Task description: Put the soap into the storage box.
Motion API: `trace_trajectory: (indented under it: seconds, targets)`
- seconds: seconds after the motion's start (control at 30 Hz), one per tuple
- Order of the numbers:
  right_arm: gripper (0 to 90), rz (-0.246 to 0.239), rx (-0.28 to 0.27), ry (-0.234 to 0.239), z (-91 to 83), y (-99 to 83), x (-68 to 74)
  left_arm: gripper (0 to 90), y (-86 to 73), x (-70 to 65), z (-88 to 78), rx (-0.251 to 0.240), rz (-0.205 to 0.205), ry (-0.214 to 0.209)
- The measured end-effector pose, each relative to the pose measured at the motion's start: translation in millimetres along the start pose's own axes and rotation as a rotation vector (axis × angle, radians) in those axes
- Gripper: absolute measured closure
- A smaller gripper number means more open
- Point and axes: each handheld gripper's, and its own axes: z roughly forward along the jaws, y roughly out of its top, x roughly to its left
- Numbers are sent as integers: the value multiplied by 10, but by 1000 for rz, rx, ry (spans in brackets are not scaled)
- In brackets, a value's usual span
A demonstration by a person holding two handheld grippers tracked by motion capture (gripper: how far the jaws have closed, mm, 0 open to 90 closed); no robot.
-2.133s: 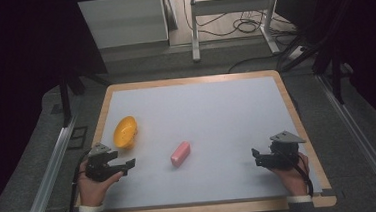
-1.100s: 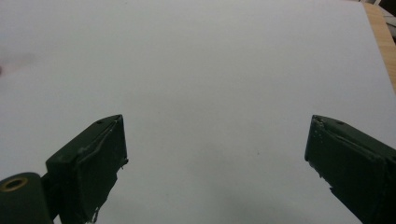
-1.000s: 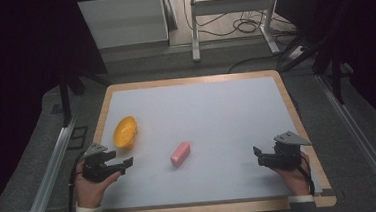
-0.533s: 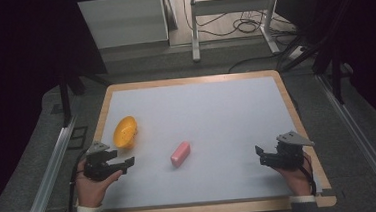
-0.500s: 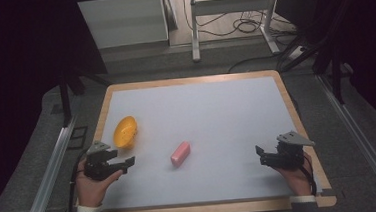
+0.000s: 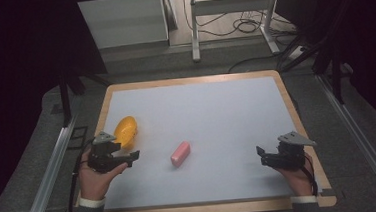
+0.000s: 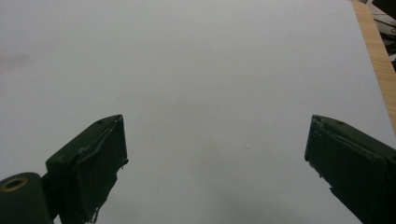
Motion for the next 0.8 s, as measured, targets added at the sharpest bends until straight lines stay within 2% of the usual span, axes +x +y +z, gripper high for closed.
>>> trace_trajectory:
  seconds: [0.27,0.43,0.8]
  targets:
    - [53,-1,5,-4,12,-8,1,214,92,-66,19,16,13,-2]
    - [53,-4,10,-2,19,-9,12,227,136,-119,30,8,29,1]
    - [53,-5,8,-9,10,-9,1,222,213,-251,169,41,63,-7]
